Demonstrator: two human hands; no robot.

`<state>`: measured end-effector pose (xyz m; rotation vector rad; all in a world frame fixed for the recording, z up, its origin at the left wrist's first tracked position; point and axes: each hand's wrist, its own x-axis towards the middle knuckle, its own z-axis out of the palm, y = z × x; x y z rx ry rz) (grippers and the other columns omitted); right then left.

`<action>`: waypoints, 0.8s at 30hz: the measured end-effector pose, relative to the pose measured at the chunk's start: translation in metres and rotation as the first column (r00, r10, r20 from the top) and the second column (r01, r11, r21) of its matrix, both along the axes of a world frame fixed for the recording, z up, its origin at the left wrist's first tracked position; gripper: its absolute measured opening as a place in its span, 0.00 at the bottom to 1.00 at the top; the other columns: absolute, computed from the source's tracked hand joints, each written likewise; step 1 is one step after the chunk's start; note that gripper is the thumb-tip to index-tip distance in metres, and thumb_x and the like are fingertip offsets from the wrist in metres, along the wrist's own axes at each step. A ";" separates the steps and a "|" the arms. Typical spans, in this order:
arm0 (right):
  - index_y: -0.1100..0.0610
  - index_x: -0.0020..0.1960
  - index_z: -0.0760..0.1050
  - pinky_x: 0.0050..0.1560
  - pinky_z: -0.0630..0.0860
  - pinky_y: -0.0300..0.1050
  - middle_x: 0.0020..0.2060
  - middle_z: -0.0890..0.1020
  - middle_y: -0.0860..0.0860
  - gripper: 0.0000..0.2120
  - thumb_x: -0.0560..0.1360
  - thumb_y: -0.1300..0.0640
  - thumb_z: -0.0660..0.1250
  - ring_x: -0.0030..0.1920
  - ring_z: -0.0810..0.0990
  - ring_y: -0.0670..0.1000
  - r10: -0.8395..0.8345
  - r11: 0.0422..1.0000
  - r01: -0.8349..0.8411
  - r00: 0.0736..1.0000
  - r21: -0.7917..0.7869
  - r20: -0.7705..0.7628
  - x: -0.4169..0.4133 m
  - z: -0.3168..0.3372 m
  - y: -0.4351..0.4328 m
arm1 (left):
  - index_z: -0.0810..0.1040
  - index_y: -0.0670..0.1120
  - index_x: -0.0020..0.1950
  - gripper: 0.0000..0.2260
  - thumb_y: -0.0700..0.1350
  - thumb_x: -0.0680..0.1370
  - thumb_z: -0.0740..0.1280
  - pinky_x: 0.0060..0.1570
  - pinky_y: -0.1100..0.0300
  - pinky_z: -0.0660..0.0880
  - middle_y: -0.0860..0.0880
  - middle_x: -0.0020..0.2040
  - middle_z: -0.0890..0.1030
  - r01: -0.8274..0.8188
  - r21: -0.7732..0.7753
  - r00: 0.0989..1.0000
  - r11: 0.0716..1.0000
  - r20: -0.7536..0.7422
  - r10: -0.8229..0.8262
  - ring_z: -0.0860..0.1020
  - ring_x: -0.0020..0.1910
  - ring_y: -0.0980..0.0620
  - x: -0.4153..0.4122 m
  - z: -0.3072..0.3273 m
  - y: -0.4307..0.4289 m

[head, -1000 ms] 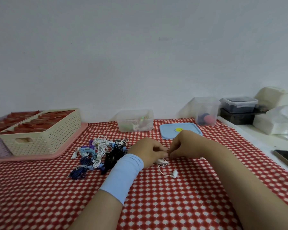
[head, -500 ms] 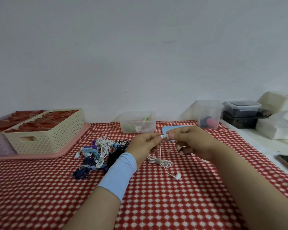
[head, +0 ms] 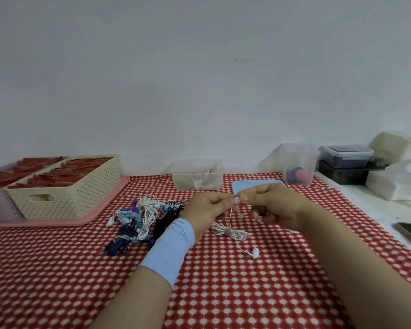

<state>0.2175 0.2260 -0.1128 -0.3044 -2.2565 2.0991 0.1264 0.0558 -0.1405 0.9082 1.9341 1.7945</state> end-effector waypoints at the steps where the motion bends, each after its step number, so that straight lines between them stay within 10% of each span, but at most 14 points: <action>1: 0.58 0.47 0.87 0.22 0.60 0.35 0.35 0.83 0.52 0.09 0.68 0.56 0.75 0.28 0.75 0.46 0.007 1.000 -0.007 1.000 0.001 0.013 0.000 0.000 0.001 | 0.86 0.47 0.51 0.06 0.44 0.77 0.71 0.45 0.63 0.76 0.50 0.41 0.86 0.001 -0.011 1.000 1.000 -0.020 -0.001 0.77 0.37 0.58 0.000 0.000 -0.001; 12: 0.56 0.47 0.86 0.22 0.62 0.35 0.45 0.82 0.55 0.04 0.75 0.58 0.72 0.29 0.75 0.45 0.043 0.999 -0.042 0.994 -0.017 0.101 -0.005 -0.008 0.005 | 0.86 0.49 0.44 0.06 0.44 0.78 0.70 0.40 0.66 0.75 0.53 0.38 0.85 0.064 -0.047 0.994 0.997 -0.086 -0.068 0.75 0.35 0.57 0.000 0.001 -0.003; 24: 0.55 0.51 0.86 0.28 0.73 0.42 0.44 0.87 0.52 0.05 0.77 0.58 0.72 0.37 0.83 0.53 -0.042 0.972 0.092 0.974 0.218 -0.224 0.003 0.002 -0.007 | 0.83 0.42 0.53 0.07 0.41 0.80 0.67 0.42 0.61 0.73 0.50 0.37 0.83 0.026 0.088 0.985 0.996 0.168 -0.040 0.74 0.36 0.54 -0.002 0.000 -0.001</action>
